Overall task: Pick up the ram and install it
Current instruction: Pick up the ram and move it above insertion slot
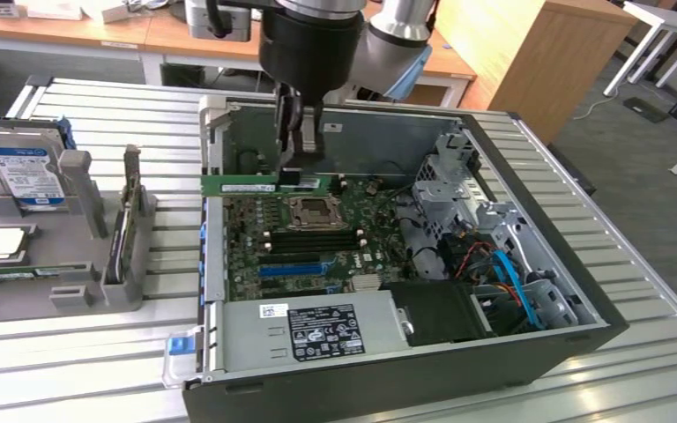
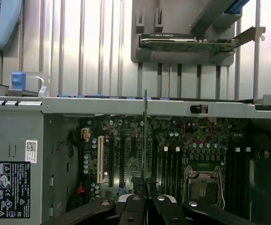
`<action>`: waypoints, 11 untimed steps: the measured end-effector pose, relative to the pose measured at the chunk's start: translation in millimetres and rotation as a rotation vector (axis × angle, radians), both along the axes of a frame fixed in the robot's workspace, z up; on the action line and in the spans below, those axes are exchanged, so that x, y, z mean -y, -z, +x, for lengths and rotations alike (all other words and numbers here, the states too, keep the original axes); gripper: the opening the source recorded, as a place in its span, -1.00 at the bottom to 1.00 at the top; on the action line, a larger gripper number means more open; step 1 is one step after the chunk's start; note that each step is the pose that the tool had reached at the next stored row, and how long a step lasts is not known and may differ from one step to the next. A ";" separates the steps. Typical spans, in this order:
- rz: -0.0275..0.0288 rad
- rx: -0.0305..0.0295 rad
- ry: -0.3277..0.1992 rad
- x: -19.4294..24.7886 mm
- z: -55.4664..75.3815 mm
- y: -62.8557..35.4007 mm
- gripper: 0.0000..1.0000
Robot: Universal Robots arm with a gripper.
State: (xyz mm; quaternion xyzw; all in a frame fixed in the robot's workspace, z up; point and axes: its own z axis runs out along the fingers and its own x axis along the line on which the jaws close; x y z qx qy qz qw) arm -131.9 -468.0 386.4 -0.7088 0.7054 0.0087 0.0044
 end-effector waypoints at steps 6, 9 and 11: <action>-0.0001 0.0000 0.001 0.0 11.6 0.0 -0.76; 0.0000 0.0000 0.002 0.0 17.1 0.0 -0.76; 0.0000 0.0000 0.004 0.0 20.6 0.0 -0.76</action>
